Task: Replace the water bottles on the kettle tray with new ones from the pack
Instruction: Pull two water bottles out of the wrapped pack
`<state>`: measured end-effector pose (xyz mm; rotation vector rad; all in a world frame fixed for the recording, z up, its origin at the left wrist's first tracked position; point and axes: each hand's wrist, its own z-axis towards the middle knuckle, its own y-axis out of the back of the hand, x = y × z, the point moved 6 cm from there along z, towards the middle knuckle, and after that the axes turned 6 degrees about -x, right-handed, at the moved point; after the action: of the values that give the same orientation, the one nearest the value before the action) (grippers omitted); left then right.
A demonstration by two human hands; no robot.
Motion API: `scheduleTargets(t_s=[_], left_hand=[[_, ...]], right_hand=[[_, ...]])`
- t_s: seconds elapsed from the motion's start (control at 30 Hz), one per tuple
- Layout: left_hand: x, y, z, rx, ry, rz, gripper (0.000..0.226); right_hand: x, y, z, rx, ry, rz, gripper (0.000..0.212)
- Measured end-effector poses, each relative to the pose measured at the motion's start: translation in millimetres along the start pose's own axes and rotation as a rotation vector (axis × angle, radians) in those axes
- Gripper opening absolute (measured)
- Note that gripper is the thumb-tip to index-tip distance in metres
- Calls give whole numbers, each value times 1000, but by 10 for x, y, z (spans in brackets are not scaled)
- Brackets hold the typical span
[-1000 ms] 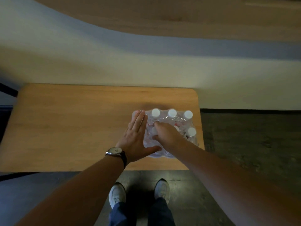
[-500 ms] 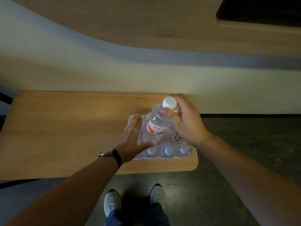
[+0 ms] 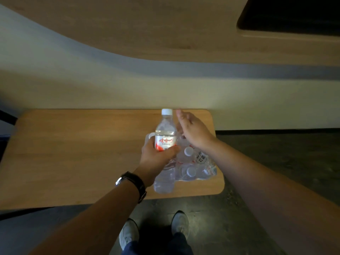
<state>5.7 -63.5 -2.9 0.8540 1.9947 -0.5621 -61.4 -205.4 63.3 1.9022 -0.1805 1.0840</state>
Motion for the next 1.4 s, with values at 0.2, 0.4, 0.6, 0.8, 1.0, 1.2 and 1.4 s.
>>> scheduleTargets(t_s=[0.2,0.4,0.6,0.8,1.0,1.2,1.4], left_hand=[[156,125,56,-50,68,-55,55],[208,79,58,-52,31,5,37],[224,86,51,-86,56,40,41],[235,90,57,-143,49,105,30],[234,98,49,-165,66,92,30],[250,186,-53,-176,108,31,29],[173,656,-525,-301,71,-88,34]], right_hand=[[-932,-289,-304,300,5,-564,43],[-975,-398,-225,145,158,-784,32],[-824,-57,-399,108,223,-360,14],[-511,570,-626,-95,173,240,25],[-378,568,-354,-370,-134,698,34],[-424,262,-138,-176,-332,583,56],[156,-137,-240,45,-310,448,52]])
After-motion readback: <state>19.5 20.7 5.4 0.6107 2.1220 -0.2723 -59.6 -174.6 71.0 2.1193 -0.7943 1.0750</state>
